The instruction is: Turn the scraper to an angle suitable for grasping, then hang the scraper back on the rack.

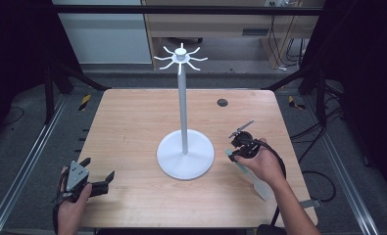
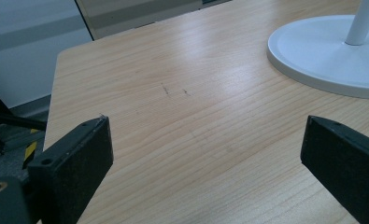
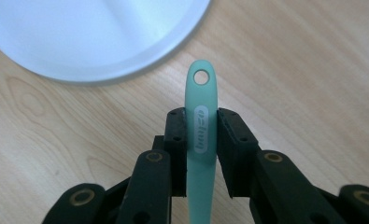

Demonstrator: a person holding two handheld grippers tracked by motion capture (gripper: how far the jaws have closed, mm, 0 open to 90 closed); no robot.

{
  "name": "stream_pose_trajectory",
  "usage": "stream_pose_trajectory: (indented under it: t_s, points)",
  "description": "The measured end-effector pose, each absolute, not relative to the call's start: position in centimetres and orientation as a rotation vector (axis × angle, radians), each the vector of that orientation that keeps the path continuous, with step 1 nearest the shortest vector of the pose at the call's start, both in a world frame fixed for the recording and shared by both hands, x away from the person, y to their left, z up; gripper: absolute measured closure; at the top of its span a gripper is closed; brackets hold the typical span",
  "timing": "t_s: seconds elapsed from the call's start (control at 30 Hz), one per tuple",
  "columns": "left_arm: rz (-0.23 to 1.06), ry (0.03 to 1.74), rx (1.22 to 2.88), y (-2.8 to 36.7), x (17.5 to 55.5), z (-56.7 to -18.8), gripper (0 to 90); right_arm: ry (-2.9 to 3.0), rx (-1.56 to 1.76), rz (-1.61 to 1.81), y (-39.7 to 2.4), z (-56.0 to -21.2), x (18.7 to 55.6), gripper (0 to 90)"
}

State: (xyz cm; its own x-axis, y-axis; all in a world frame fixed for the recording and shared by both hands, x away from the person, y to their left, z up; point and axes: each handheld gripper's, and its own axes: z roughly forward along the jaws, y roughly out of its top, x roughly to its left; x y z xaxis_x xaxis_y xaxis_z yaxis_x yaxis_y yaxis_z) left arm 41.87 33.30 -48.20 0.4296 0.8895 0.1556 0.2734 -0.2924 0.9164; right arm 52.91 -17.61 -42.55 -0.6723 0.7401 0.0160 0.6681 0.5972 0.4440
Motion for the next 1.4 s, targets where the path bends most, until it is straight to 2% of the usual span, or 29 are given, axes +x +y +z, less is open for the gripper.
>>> stream_pose_trajectory:
  t_s: [0.13,0.43,0.6,1.0,1.4]
  points:
    - [0.923,1.014,1.732,33.6,41.3,-47.7,1.5,2.608,1.15,0.685,-17.9,-40.8,52.4,74.6]
    - [0.862,1.069,1.652,35.0,40.6,-47.8,1.7,2.506,1.159,0.784,-19.0,-38.2,51.8,74.7]
    - [0.87,1.085,1.622,35.6,40.1,-47.8,1.7,2.449,1.16,0.833,-19.7,-36.4,51.8,74.7]
    - [0.863,1.098,1.621,35.9,40.1,-47.8,2.0,2.317,1.169,0.96,-21.4,-33.0,51.1,74.6]
    - [0.858,1.091,1.618,35.7,40.1,-47.6,2.1,2.198,1.166,1.111,-21.4,-31.4,49.9,74.6]
